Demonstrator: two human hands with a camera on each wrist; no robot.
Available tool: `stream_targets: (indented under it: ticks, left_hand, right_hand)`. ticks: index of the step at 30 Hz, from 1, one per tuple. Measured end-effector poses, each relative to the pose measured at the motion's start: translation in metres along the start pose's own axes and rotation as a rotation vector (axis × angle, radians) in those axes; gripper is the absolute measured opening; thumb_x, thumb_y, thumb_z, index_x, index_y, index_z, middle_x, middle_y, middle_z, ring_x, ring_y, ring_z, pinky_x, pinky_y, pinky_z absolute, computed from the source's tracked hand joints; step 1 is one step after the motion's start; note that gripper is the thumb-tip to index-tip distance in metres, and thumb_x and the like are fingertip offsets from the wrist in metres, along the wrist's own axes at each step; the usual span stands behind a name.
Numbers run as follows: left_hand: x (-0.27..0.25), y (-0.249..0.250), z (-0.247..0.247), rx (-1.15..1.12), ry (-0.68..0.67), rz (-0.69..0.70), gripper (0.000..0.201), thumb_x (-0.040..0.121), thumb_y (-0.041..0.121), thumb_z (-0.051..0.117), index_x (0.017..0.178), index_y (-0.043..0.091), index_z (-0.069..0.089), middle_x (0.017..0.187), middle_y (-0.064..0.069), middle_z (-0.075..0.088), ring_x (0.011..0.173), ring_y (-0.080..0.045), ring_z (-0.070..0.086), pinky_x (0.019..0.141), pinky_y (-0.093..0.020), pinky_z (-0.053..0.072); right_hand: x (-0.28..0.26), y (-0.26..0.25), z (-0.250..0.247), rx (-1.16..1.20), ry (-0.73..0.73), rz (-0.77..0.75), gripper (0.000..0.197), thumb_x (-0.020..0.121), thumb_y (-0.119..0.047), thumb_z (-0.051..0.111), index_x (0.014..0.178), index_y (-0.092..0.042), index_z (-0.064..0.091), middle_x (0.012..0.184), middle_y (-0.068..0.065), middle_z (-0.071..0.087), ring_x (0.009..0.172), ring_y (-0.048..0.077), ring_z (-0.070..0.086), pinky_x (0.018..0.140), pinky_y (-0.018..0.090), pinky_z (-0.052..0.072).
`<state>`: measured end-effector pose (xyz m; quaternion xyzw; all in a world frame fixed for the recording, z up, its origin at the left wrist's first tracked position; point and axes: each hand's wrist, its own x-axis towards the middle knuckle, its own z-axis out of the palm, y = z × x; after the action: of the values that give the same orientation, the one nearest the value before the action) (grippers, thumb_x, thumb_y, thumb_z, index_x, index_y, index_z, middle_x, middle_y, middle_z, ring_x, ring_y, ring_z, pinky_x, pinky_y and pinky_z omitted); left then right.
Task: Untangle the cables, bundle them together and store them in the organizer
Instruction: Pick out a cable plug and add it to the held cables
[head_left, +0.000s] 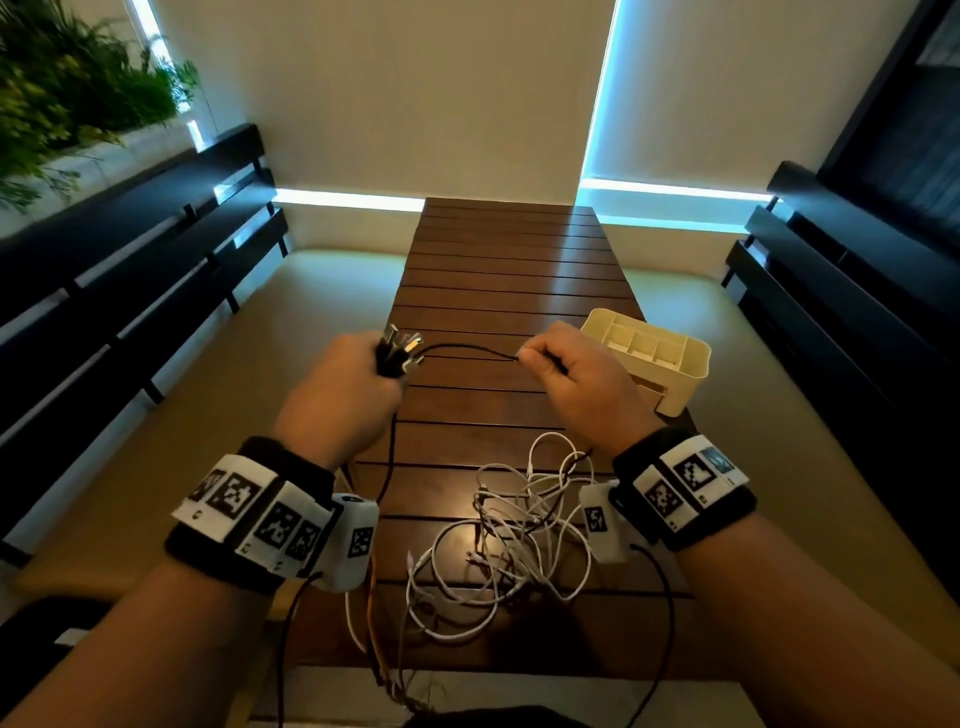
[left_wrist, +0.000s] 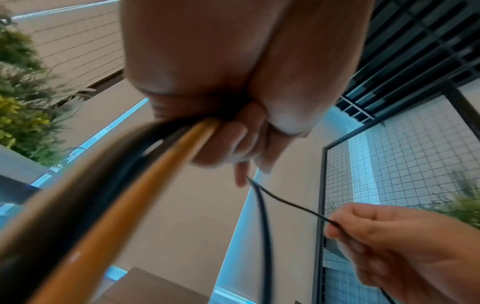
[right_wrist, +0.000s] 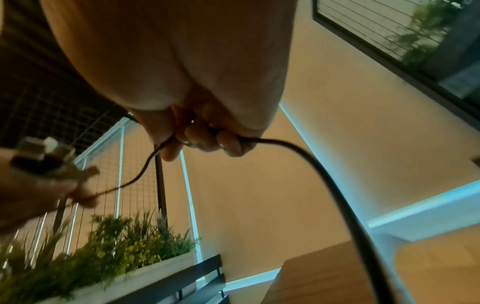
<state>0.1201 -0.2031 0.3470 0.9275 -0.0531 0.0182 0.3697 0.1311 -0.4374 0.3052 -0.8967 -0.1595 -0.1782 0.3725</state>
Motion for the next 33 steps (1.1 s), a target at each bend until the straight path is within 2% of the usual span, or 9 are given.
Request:
stream_targets:
  ticks: [4, 10, 14, 18, 21, 23, 27, 30, 33]
  left_hand:
    - [-0.008, 0.015, 0.008, 0.002, 0.149, 0.127, 0.017, 0.096, 0.011, 0.058, 0.107, 0.024, 0.063, 0.088, 0.006, 0.063, 0.08, -0.014, 0.058, 0.065, -0.029, 0.043]
    - [-0.012, 0.025, 0.01, 0.025, 0.286, 0.257, 0.059, 0.092, 0.006, 0.057, 0.146, 0.027, 0.047, 0.11, -0.008, 0.072, 0.095, -0.027, 0.066, 0.084, -0.036, 0.052]
    - [-0.013, 0.03, 0.014, 0.013, 0.162, 0.279, 0.048, 0.09, 0.003, 0.057, 0.133, 0.024, 0.059, 0.109, 0.0, 0.07, 0.096, -0.022, 0.063, 0.079, -0.032, 0.048]
    - [0.0, 0.022, 0.017, 0.032, -0.08, 0.244, 0.008, 0.093, 0.01, 0.06, 0.091, 0.018, 0.063, 0.08, 0.0, 0.063, 0.076, -0.021, 0.058, 0.066, -0.036, 0.047]
    - [0.001, 0.023, 0.012, -0.023, -0.027, 0.296, 0.022, 0.095, 0.014, 0.062, 0.076, 0.025, 0.057, 0.066, 0.008, 0.054, 0.058, 0.0, 0.049, 0.052, -0.015, 0.031]
    - [0.0, 0.026, -0.001, -0.145, 0.111, 0.277, 0.027, 0.097, 0.02, 0.061, 0.072, 0.029, 0.056, 0.06, 0.012, 0.05, 0.051, 0.002, 0.048, 0.05, -0.012, 0.032]
    - [0.002, 0.025, -0.025, -0.355, 0.289, 0.188, 0.026, 0.098, 0.029, 0.059, 0.078, 0.013, 0.062, 0.058, -0.005, 0.048, 0.055, -0.021, 0.047, 0.057, -0.045, 0.049]
    - [0.004, 0.011, -0.023, -0.234, 0.165, 0.08, 0.028, 0.097, 0.026, 0.062, 0.071, 0.016, 0.059, 0.057, -0.005, 0.049, 0.056, -0.023, 0.048, 0.06, -0.043, 0.045]
    - [0.005, -0.003, -0.01, -0.028, -0.068, -0.012, 0.021, 0.097, 0.026, 0.062, 0.077, 0.021, 0.061, 0.071, -0.008, 0.06, 0.064, -0.023, 0.052, 0.061, -0.035, 0.042]
  right_hand:
    - [0.008, -0.003, 0.006, -0.132, -0.096, -0.097, 0.011, 0.1, -0.019, 0.054, 0.099, -0.016, 0.065, 0.088, -0.015, 0.048, 0.079, 0.0, 0.049, 0.071, 0.011, 0.035]
    - [0.015, -0.018, 0.009, -0.359, -0.142, -0.244, 0.017, 0.099, -0.023, 0.056, 0.106, -0.011, 0.066, 0.095, -0.005, 0.05, 0.076, 0.019, 0.055, 0.065, 0.023, 0.034]
    - [0.016, -0.022, 0.007, -0.295, -0.097, -0.305, 0.019, 0.098, -0.024, 0.056, 0.103, -0.009, 0.067, 0.094, 0.0, 0.053, 0.073, 0.019, 0.054, 0.061, 0.024, 0.033]
    - [0.017, -0.031, 0.002, -0.137, 0.002, -0.408, 0.028, 0.098, -0.028, 0.048, 0.099, -0.008, 0.068, 0.089, 0.0, 0.051, 0.069, 0.014, 0.049, 0.058, 0.019, 0.039]
    - [0.015, -0.028, 0.003, -0.028, 0.0, -0.318, 0.017, 0.1, -0.023, 0.054, 0.1, -0.012, 0.067, 0.086, -0.01, 0.05, 0.073, 0.005, 0.049, 0.065, 0.012, 0.038]
    - [0.011, -0.024, 0.003, 0.078, -0.019, -0.141, 0.011, 0.101, -0.022, 0.054, 0.098, -0.018, 0.063, 0.079, -0.016, 0.05, 0.07, 0.0, 0.05, 0.065, 0.009, 0.038]
    - [0.002, -0.007, 0.003, 0.213, -0.095, 0.16, 0.018, 0.103, -0.032, 0.047, 0.094, -0.032, 0.062, 0.065, -0.01, 0.055, 0.058, 0.0, 0.051, 0.057, 0.014, 0.043]
    - [0.011, -0.002, 0.001, 0.304, 0.018, 0.232, 0.018, 0.103, -0.033, 0.049, 0.091, -0.033, 0.062, 0.061, -0.012, 0.057, 0.06, 0.006, 0.056, 0.061, 0.024, 0.048]
    - [0.021, -0.001, -0.006, 0.22, 0.137, 0.174, 0.012, 0.1, -0.031, 0.055, 0.091, -0.032, 0.062, 0.069, -0.022, 0.059, 0.067, -0.002, 0.055, 0.064, 0.012, 0.043]
